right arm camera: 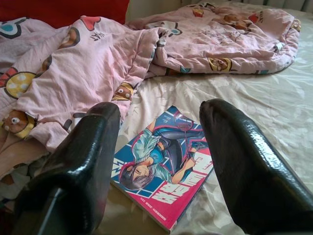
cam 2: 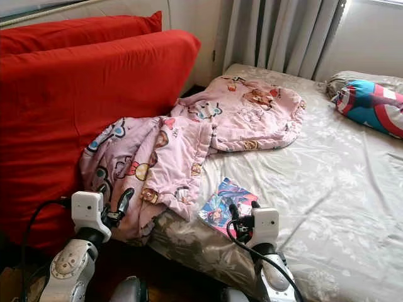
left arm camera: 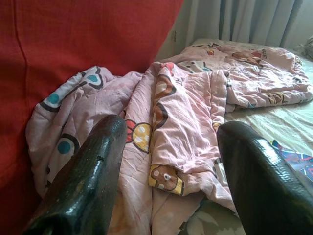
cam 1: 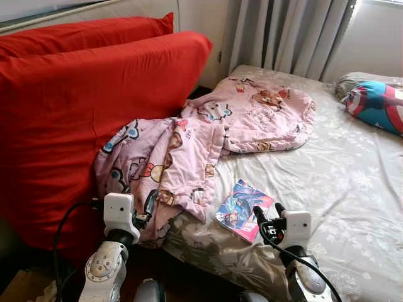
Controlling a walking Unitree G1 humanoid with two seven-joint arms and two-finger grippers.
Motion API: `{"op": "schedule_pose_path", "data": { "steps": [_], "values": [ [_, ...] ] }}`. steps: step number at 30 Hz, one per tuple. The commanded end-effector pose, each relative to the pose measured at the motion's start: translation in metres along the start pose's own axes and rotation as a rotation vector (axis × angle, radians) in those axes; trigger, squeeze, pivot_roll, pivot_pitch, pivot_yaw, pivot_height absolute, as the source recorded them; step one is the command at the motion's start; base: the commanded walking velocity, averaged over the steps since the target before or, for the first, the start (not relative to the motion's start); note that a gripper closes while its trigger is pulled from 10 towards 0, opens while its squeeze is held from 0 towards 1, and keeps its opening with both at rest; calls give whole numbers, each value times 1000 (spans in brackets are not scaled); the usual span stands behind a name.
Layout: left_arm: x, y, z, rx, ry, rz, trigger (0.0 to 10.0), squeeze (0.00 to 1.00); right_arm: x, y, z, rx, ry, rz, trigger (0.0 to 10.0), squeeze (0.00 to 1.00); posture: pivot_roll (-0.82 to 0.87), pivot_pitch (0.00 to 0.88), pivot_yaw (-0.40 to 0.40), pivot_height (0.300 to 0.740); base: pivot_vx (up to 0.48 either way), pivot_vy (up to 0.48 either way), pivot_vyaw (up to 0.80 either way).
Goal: Clean up the room
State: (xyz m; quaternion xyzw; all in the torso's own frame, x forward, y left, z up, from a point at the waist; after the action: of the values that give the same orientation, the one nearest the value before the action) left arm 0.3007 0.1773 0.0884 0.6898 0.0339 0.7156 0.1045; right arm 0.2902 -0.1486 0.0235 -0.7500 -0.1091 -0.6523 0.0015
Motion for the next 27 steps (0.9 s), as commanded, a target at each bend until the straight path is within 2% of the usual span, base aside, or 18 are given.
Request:
{"op": "schedule_pose_path", "data": {
  "steps": [1,6,13,27],
  "values": [
    [-1,0,2,0,-14,4,10000,0,-2,2,-1,-14,-6,8,10000,0,-83,21,-51,624,0,0,0],
    [-1,0,2,1,-14,2,10000,0,-4,1,0,-6,-27,0,10000,0,-81,24,-51,624,0,0,0],
    [-2,0,2,4,-14,0,10000,0,-1,-2,0,0,-5,9,10000,0,-82,25,-51,586,0,0,0],
    [-2,-1,2,8,-15,0,10000,0,2,-1,-1,-3,9,11,10000,0,-82,25,-51,586,0,0,0]
  ]
}}
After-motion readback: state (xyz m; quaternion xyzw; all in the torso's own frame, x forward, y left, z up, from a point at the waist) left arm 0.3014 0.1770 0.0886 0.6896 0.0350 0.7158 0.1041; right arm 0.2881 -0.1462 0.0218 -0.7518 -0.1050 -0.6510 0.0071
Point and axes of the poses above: a point about 5 cm out from each wrist's last joint towards the gripper, its own z axis pointing out of the wrist towards the gripper, its own x axis along the axis of the wrist's last joint, y = z × x, the point moved 4 cm from there along z, pointing out of the wrist towards the gripper, and after that the axes turned 14 degrees about -z, right-handed, at the moved point
